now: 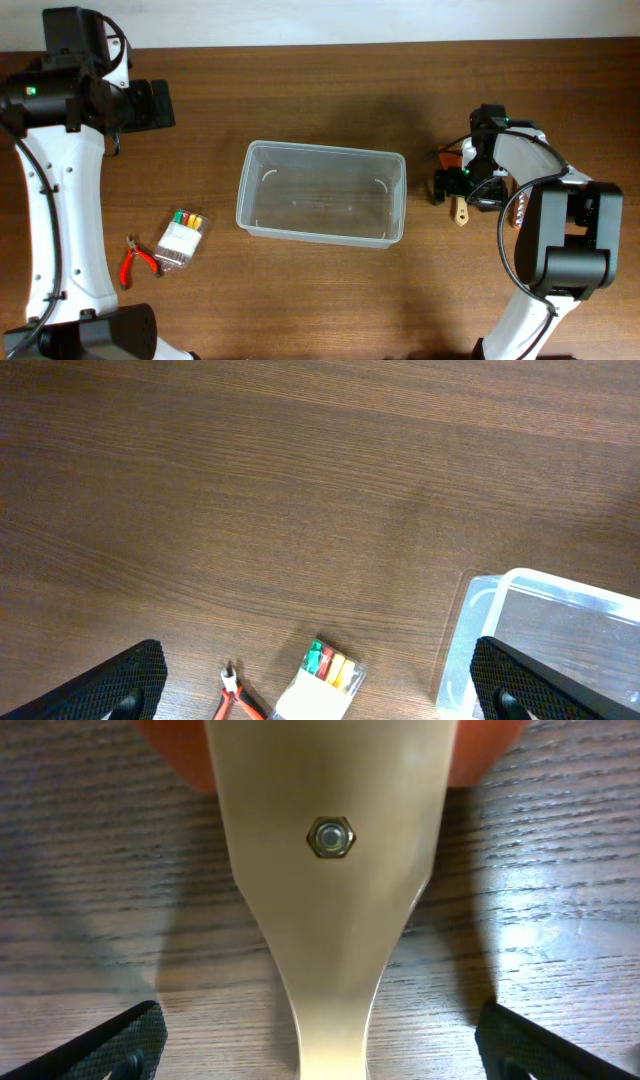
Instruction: Pack container
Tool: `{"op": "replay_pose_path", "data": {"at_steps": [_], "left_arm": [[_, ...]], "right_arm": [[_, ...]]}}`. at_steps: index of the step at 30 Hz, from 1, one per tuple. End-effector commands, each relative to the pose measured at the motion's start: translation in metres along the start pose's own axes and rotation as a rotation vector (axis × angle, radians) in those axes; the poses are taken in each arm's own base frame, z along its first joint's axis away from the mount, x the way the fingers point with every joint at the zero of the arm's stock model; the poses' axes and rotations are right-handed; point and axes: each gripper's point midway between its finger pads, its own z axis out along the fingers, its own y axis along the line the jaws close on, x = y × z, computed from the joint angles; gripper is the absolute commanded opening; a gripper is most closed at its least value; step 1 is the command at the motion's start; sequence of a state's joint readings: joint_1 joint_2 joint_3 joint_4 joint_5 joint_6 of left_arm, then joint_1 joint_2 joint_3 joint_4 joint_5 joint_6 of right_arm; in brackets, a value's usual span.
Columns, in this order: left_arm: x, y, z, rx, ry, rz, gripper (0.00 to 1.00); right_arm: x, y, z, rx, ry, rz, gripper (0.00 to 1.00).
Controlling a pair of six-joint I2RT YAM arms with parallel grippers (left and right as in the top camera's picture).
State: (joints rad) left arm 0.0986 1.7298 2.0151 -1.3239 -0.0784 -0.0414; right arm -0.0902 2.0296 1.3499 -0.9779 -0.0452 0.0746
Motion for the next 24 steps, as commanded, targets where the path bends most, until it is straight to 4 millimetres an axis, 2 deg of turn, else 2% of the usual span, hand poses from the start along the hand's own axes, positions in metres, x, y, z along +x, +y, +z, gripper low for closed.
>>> {"op": "replay_pose_path", "data": {"at_steps": [1, 13, 16, 19, 24], "left_arm": [[0.0019, -0.0013, 0.0041, 0.01, 0.014, 0.0, 0.99], [0.0018, -0.0014, 0.0041, 0.01, 0.014, 0.0, 0.99], [0.002, -0.0014, 0.0042, 0.01, 0.014, 0.0, 0.99], [0.0019, -0.0013, 0.0041, 0.01, 0.014, 0.0, 0.99], [0.0019, -0.0014, 0.0042, 0.01, 0.014, 0.0, 0.99]], "right_arm": [[0.0101, 0.0022, 0.0125, -0.02, 0.034, -0.012, 0.96], [0.0122, 0.0017, 0.0137, -0.02, 0.04, -0.01, 0.62], [0.012, 0.0017, 0.0137, -0.02, 0.039, -0.01, 0.5], [0.0119, 0.0017, 0.0137, -0.02, 0.039, -0.01, 0.46], [0.012, 0.0017, 0.0137, -0.02, 0.039, -0.01, 0.26]]}}
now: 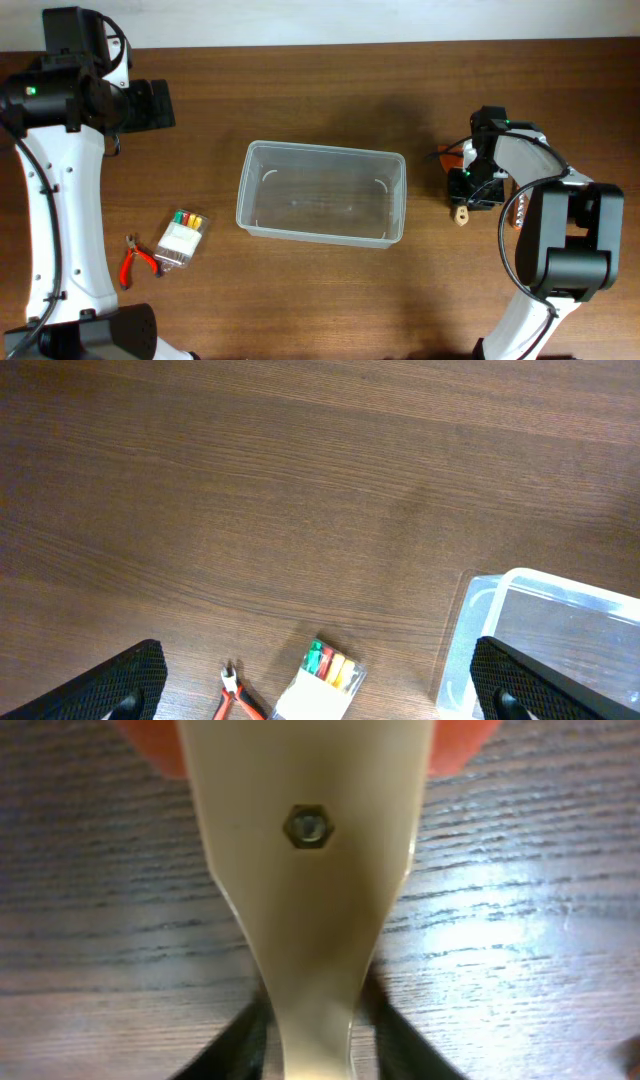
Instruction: Pack container
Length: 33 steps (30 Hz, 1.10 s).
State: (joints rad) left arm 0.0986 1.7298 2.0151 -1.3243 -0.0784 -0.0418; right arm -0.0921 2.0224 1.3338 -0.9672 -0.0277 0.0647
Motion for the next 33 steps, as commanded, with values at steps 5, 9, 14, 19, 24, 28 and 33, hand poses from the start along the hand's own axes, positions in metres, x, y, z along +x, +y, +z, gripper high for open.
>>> {"op": "replay_pose_path", "data": {"at_steps": [5, 9, 14, 19, 24, 28, 33], "left_arm": [[0.002, -0.001, 0.004, 0.01, 0.013, 0.0, 0.99], [0.002, -0.001, 0.004, 0.01, 0.013, 0.0, 0.99], [0.002, -0.001, 0.004, 0.01, 0.012, 0.0, 0.99], [0.002, -0.001, 0.004, 0.01, 0.012, 0.0, 0.99], [0.002, -0.001, 0.004, 0.01, 0.012, 0.0, 0.99], [0.002, -0.001, 0.004, 0.01, 0.012, 0.0, 0.99], [0.002, -0.001, 0.004, 0.01, 0.013, 0.0, 0.99]], "right_arm": [[0.01, 0.006, 0.012, -0.038, 0.042, -0.003, 0.18], [0.01, 0.006, 0.012, -0.038, 0.042, -0.003, 0.17], [0.01, 0.006, 0.012, -0.038, 0.042, -0.003, 0.13], [0.01, 0.006, 0.012, -0.038, 0.042, -0.003, 0.11], [0.01, 0.006, 0.012, -0.038, 0.042, -0.003, 0.04], [0.009, 0.006, 0.012, -0.038, 0.037, -0.003, 0.04], [-0.005, 0.004, -0.006, -0.02, -0.013, -0.008, 0.04]]}}
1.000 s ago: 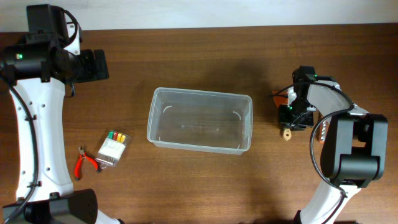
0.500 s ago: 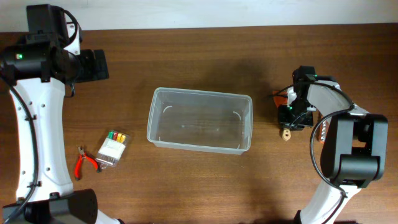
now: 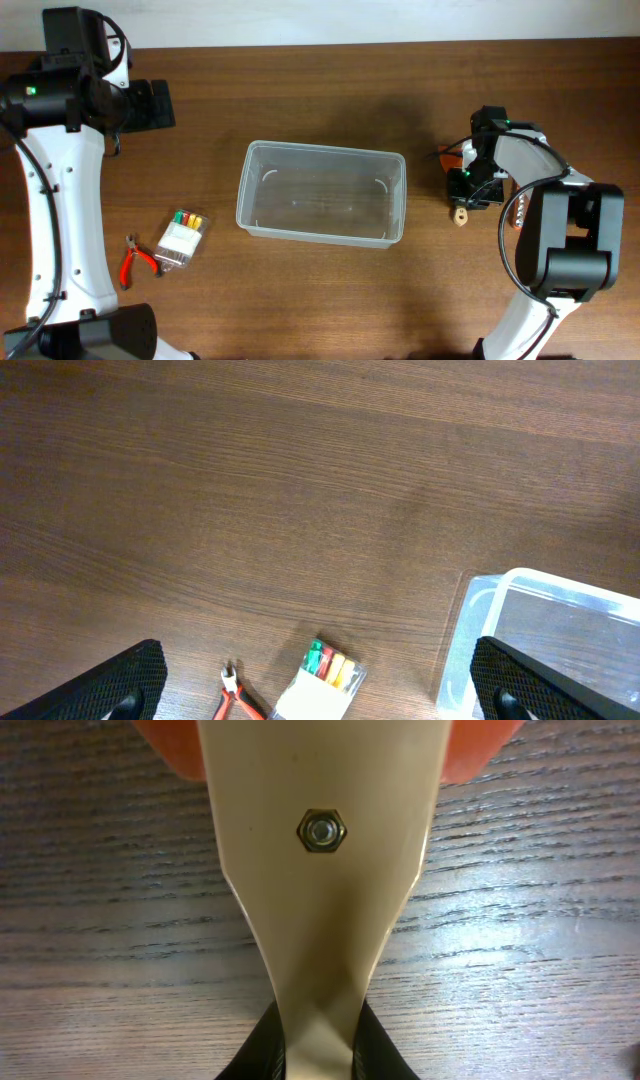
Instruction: Pack container
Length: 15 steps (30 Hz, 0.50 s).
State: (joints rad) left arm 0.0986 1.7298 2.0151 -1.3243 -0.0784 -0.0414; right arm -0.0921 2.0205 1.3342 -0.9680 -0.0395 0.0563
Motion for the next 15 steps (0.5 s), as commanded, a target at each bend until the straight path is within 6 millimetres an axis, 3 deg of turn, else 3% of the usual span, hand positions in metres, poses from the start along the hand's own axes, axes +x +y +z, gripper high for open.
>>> {"op": "replay_pose_path", "data": {"at_steps": [1, 7, 8, 11, 15], "left_arm": [[0.002, -0.001, 0.004, 0.01, 0.012, 0.0, 0.99], [0.002, -0.001, 0.004, 0.01, 0.012, 0.0, 0.99], [0.001, -0.001, 0.004, 0.01, 0.012, 0.0, 0.99], [0.001, -0.001, 0.004, 0.01, 0.011, 0.0, 0.99], [0.001, -0.001, 0.004, 0.01, 0.009, 0.0, 0.99]], "right_arm": [[-0.01, 0.002, -0.014, -0.007, -0.031, -0.001, 0.04], [-0.043, 0.014, -0.11, -0.014, -0.207, -0.079, 0.04], [-0.046, 0.024, -0.141, -0.011, -0.264, -0.152, 0.04], [-0.044, 0.052, -0.195, -0.006, -0.376, -0.296, 0.04], [-0.026, 0.101, -0.241, -0.002, -0.49, -0.526, 0.04]]}}
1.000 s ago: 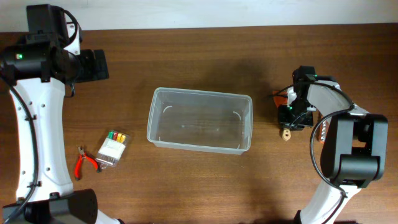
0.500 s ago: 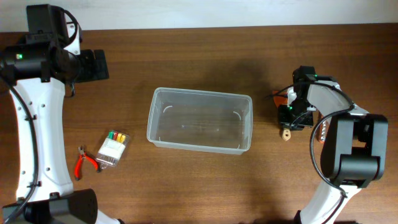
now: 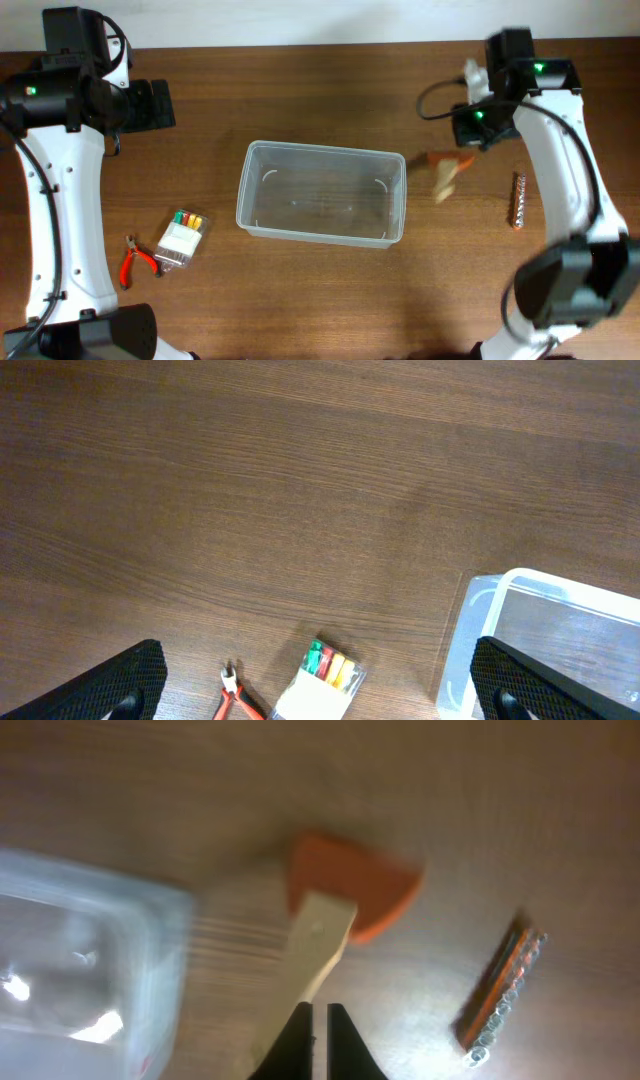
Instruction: Pack container
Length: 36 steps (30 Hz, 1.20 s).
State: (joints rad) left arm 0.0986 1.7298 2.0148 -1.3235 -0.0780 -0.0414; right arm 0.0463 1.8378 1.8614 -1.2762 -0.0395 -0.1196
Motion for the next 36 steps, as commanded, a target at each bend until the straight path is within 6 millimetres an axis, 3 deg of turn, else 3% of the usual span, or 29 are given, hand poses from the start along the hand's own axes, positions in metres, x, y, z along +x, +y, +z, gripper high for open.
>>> {"op": "replay_pose_path", "data": {"at_steps": [1, 3, 6, 10, 17, 22, 23, 24, 25, 28, 30, 31, 36], "left_arm": [[0.001, -0.001, 0.004, 0.009, 0.009, 0.0, 0.99], [0.001, -0.001, 0.004, 0.009, 0.009, 0.0, 0.99], [0.001, -0.001, 0.004, 0.009, 0.009, 0.0, 0.99], [0.001, -0.001, 0.004, 0.009, 0.009, 0.0, 0.99], [0.001, -0.001, 0.004, 0.009, 0.009, 0.0, 0.99], [0.001, -0.001, 0.004, 0.009, 0.009, 0.0, 0.99], [0.001, -0.001, 0.004, 0.009, 0.009, 0.0, 0.99], [0.001, -0.001, 0.004, 0.01, 0.009, 0.0, 0.99], [0.001, -0.001, 0.004, 0.009, 0.009, 0.0, 0.99], [0.001, -0.001, 0.004, 0.01, 0.009, 0.0, 0.99], [0.001, -0.001, 0.004, 0.01, 0.009, 0.0, 0.99], [0.001, -0.001, 0.004, 0.01, 0.009, 0.0, 0.99], [0.001, -0.001, 0.004, 0.01, 0.009, 0.0, 0.99]], "right_arm": [[-0.011, 0.055, -0.048, -0.031, -0.127, -0.277, 0.04], [-0.014, 0.078, -0.061, -0.008, -0.17, -0.352, 0.04], [-0.014, 0.094, -0.066, 0.062, -0.184, -0.415, 0.04], [-0.015, 0.094, -0.067, 0.072, -0.187, -0.395, 0.04], [-0.018, 0.065, -0.066, 0.092, -0.189, -0.219, 0.04], [-0.011, 0.017, -0.065, 0.105, -0.174, 0.258, 0.05], [-0.003, 0.007, -0.064, 0.113, -0.151, 0.358, 0.16], [0.003, 0.0, -0.062, 0.119, -0.131, 0.422, 0.37], [0.011, -0.007, -0.06, 0.128, -0.104, 0.48, 0.52], [0.029, -0.016, -0.048, 0.137, -0.029, 0.539, 0.67], [0.039, -0.015, -0.035, 0.12, 0.026, 0.55, 0.89], [0.044, -0.013, -0.028, 0.105, 0.053, 0.554, 0.94], [0.065, -0.006, 0.016, 0.089, 0.16, 0.554, 0.95]]}}
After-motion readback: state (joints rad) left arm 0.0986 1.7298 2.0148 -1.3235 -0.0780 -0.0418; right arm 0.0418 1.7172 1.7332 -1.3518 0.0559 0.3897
